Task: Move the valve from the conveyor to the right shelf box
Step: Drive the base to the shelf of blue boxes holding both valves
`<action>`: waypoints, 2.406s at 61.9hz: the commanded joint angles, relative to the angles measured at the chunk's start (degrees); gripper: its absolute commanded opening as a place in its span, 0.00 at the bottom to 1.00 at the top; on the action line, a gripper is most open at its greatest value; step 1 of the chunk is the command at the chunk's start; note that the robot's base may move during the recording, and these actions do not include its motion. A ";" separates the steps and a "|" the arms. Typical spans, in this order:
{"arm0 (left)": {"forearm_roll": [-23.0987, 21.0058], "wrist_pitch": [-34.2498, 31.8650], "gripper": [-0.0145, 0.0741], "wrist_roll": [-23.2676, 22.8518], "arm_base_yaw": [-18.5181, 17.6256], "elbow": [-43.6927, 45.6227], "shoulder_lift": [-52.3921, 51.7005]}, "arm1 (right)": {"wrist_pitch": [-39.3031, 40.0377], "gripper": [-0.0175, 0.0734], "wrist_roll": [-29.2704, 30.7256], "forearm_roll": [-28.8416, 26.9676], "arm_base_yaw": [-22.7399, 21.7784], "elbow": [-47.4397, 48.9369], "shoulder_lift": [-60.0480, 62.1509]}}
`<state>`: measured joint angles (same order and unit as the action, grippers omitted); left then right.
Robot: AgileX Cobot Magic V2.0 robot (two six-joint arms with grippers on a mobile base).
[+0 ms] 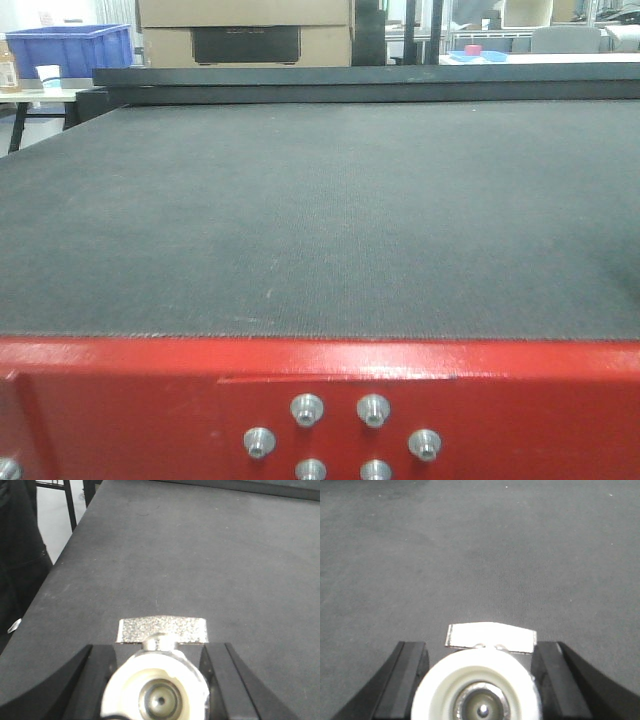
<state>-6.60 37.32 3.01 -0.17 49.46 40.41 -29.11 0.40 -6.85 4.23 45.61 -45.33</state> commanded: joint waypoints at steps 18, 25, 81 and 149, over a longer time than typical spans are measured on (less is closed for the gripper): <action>-0.62 -2.90 0.04 -0.29 -0.23 0.36 -0.57 | 4.04 0.01 0.08 0.28 -0.24 0.44 0.75; -0.62 -2.90 0.04 -0.29 -0.23 0.36 -0.57 | 4.04 0.01 0.08 0.28 -0.24 0.44 0.75; -0.62 -2.90 0.04 -0.29 -0.23 0.36 -0.57 | 4.04 0.01 0.08 0.28 -0.24 0.44 0.75; -0.62 -2.90 0.04 -0.29 -0.23 0.36 -0.57 | 4.04 0.01 0.08 0.28 -0.24 0.44 0.75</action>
<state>-6.48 37.32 3.01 -0.17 49.46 40.28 -29.11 0.40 -6.85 4.23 45.61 -45.33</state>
